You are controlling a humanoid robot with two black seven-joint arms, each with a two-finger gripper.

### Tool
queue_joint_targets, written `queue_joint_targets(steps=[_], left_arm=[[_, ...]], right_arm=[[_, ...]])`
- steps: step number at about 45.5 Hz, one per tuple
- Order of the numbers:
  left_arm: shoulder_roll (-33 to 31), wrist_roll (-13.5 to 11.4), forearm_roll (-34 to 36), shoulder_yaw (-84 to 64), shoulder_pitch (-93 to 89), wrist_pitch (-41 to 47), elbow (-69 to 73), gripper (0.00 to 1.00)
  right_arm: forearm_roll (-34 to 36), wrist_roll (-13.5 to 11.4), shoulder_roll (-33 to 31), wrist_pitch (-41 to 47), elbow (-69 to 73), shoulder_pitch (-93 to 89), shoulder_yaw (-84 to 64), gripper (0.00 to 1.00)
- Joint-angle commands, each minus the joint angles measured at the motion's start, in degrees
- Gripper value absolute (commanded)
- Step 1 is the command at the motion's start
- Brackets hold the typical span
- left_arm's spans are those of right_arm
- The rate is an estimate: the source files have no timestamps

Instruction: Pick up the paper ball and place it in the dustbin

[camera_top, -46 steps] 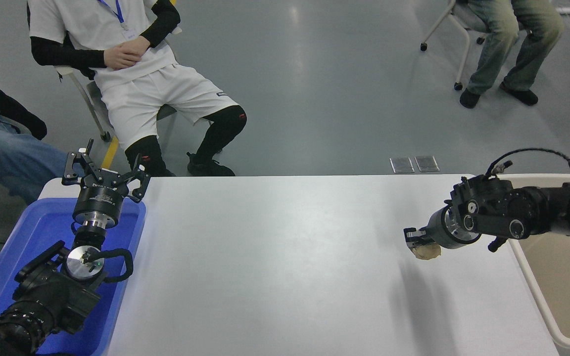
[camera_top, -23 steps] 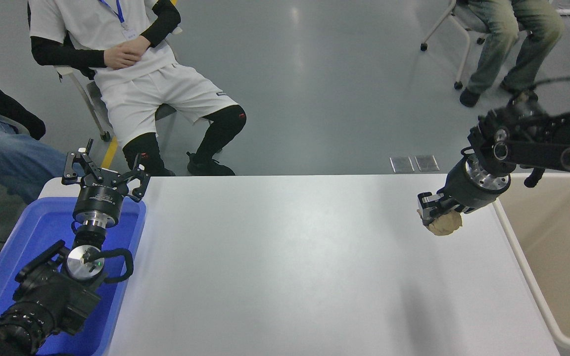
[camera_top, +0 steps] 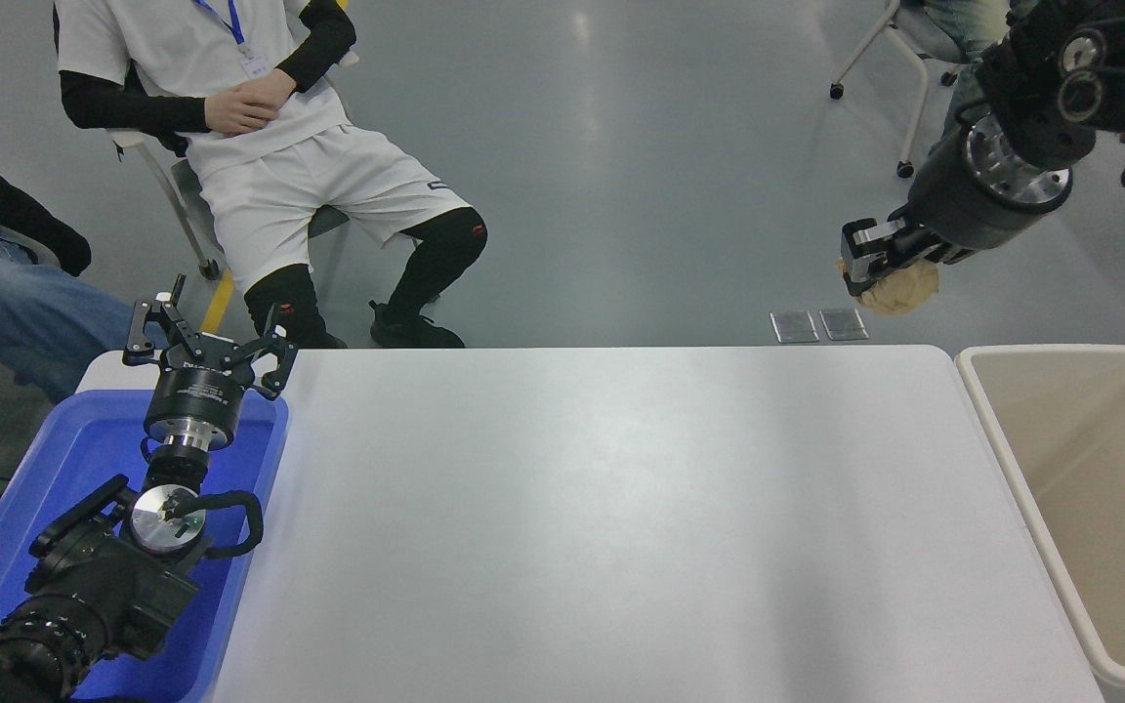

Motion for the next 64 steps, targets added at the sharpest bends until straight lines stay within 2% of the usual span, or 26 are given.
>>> queue_joint_targets(steps=[1, 16, 25, 40, 52, 64], left_arm=[[0.0, 0.0, 0.0, 0.0, 0.0, 0.0, 0.0, 0.99], [0.0, 0.0, -0.1, 0.0, 0.0, 0.0, 0.0, 0.99], [0.0, 0.0, -0.1, -0.1, 0.0, 0.1, 0.0, 0.99], [0.0, 0.0, -0.1, -0.1, 0.0, 0.0, 0.0, 0.99], [0.0, 0.0, -0.1, -0.1, 0.0, 0.0, 0.0, 0.99], [0.0, 0.0, -0.1, -0.1, 0.0, 0.1, 0.0, 0.99]], right_arm=[[0.3, 0.0, -0.4, 0.2, 0.1, 3.0, -2.1, 0.00], [-0.2, -0.1, -2.3, 0.2, 0.0, 2.8, -2.5, 0.00], [-0.4, 0.0, -7.8, 0.2, -1.3, 1.5, -2.5, 0.00], [-3.5, -0.2, -21.3, 0.2, -1.3, 0.6, -3.8, 0.00], [-10.7, -0.2, -27.8, 0.2, -1.7, 0.6, -7.1, 0.00], [-10.4, -0.1, -30.1, 0.2, -11.4, -8.5, -5.3, 0.00]])
